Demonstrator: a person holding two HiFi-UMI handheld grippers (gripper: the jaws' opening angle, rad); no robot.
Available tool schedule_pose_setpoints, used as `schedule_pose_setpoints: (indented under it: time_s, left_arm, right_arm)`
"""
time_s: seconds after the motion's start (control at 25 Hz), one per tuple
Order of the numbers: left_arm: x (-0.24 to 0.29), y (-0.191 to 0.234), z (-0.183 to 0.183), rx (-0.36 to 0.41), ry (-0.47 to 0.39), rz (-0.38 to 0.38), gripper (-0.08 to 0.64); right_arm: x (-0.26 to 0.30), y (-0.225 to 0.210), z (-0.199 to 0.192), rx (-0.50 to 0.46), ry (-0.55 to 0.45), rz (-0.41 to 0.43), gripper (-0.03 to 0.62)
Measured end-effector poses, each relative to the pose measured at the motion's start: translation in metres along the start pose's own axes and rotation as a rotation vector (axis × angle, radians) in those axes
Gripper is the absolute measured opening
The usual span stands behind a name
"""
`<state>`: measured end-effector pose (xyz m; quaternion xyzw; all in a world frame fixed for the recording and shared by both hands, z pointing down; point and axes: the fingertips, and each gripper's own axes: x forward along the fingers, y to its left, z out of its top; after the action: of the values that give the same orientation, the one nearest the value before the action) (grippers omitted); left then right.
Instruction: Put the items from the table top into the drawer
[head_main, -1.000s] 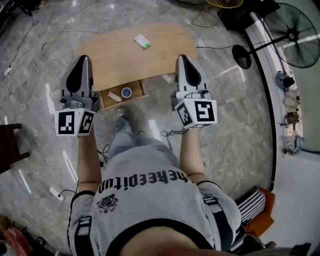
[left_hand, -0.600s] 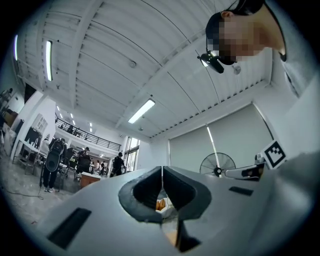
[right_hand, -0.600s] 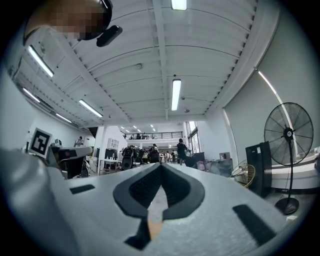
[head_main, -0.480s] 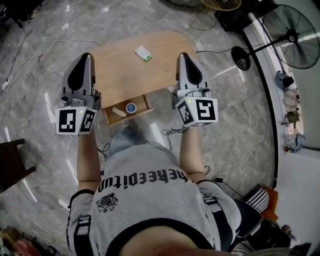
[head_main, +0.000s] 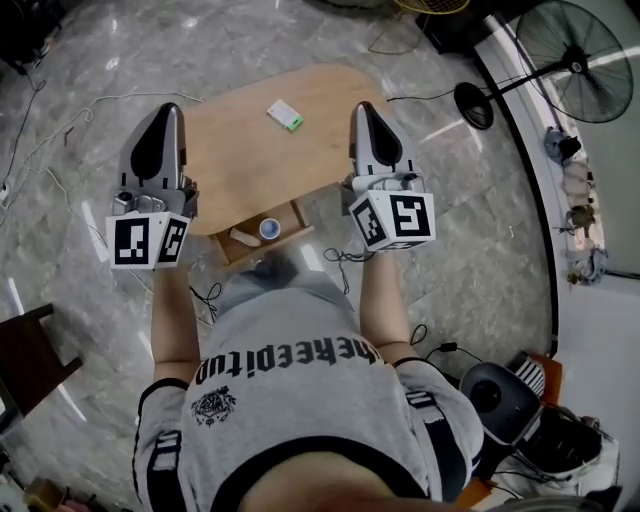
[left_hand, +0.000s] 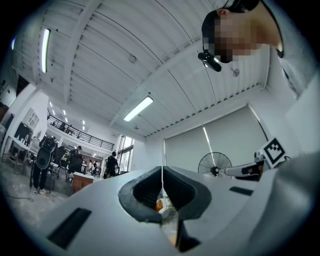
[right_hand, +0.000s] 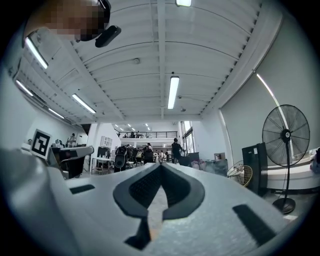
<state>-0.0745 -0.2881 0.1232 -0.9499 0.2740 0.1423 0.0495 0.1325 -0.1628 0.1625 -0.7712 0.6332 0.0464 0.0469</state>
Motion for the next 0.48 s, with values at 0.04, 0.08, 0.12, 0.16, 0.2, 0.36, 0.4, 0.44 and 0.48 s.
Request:
schedule_pose_setpoints:
  time_s: [0.04,0.08,0.12,0.16,0.2,0.36,0.4,0.44,0.48]
  left_arm:
    - [0.001,0.003,-0.002,-0.002,0.001,-0.005,0.011]
    - [0.002,0.006,-0.004,-0.006,0.001,-0.01,0.011]
    - [0.003,0.009,-0.006,-0.009,0.001,-0.013,0.011]
    - [0.004,0.012,-0.008,-0.013,0.002,-0.016,0.011]
    - [0.005,0.014,-0.011,-0.018,0.003,-0.019,0.011]
    - [0.012,0.018,-0.022,-0.028,0.019,-0.03,0.011]
    - [0.014,0.019,-0.025,-0.03,0.023,-0.031,0.011]
    - [0.017,0.02,-0.027,-0.031,0.026,-0.031,0.011]
    - [0.02,0.021,-0.029,-0.032,0.03,-0.03,0.011]
  right_arm:
    - [0.002,0.001,-0.001,-0.004,0.004,-0.004,0.003]
    - [0.004,0.003,-0.003,-0.008,0.009,-0.008,0.003]
    - [0.006,0.004,-0.004,-0.012,0.013,-0.011,0.003]
    - [0.008,0.006,-0.005,-0.017,0.017,-0.014,0.003]
    - [0.009,0.007,-0.006,-0.021,0.022,-0.017,0.003]
    - [0.015,0.005,-0.016,-0.024,0.041,-0.028,0.003]
    - [0.018,0.003,-0.019,-0.022,0.048,-0.03,0.003]
    - [0.02,0.001,-0.022,-0.02,0.055,-0.03,0.003]
    - [0.023,-0.001,-0.025,-0.017,0.063,-0.029,0.003]
